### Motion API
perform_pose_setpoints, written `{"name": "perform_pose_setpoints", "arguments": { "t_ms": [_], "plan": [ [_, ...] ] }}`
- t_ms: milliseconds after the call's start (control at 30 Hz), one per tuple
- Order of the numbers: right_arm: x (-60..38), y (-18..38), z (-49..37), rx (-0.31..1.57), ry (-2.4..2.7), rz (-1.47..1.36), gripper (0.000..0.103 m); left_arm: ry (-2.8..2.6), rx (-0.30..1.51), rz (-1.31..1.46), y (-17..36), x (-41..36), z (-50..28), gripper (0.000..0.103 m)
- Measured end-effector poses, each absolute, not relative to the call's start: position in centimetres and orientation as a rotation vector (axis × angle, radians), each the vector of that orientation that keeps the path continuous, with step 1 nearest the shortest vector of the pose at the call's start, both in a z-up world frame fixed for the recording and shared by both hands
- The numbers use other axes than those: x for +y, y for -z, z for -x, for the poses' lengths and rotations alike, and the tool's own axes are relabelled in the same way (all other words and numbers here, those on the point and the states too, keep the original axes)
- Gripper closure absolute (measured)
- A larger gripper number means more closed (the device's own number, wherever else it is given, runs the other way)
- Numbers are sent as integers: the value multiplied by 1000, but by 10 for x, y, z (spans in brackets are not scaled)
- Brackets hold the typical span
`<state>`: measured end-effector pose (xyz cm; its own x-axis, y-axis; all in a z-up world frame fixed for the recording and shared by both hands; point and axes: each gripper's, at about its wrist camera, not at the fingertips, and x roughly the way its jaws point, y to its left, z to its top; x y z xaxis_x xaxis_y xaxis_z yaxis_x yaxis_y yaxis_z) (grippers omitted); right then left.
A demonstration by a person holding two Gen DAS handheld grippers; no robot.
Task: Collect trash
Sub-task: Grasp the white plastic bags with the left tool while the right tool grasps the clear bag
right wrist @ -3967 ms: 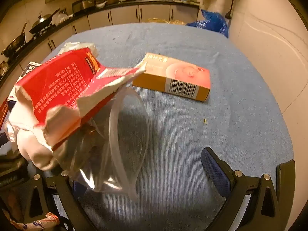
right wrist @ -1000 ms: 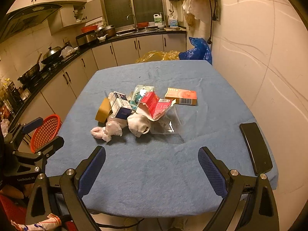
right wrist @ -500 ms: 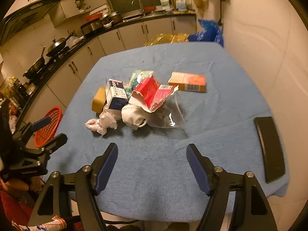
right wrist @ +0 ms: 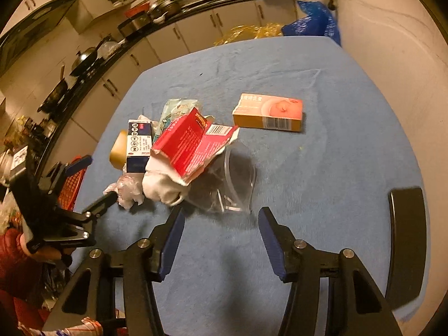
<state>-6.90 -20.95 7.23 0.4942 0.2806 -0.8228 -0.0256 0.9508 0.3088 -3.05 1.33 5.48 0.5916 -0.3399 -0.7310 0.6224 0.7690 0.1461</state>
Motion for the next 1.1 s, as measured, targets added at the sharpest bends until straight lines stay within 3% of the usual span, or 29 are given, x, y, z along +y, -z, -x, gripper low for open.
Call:
{"name": "perform_pose_setpoints", "arguments": {
  "t_ms": [200, 267, 333, 367, 400, 433, 600, 833, 1100],
  "plan": [
    [-213, -56, 35, 1083, -258, -243, 46, 638, 743, -521, -37, -16, 25, 0],
    [-211, -50, 25, 1099, -287, -246, 63, 632, 747, -525, -32, -22, 23, 1],
    [-207, -44, 20, 1115, -309, -239, 76, 611, 743, -526, -28, -25, 23, 14],
    [-204, -42, 18, 1123, -314, -232, 86, 590, 750, -532, -25, -26, 23, 33],
    [-202, -42, 19, 1125, -325, -238, 89, 564, 765, -532, -21, -26, 22, 57],
    [-201, -43, 20, 1123, -333, -245, 90, 543, 775, -526, -19, -26, 22, 61],
    [-196, -49, 38, 1115, -333, -301, 96, 502, 809, -415, -24, -16, 37, 68],
    [-192, -55, 72, 1126, -316, -349, 97, 599, 898, -181, -38, 6, 62, 69],
    [-183, -60, 88, 1106, -291, -355, 97, 619, 886, -174, -45, 18, 68, 66]
  ]
}}
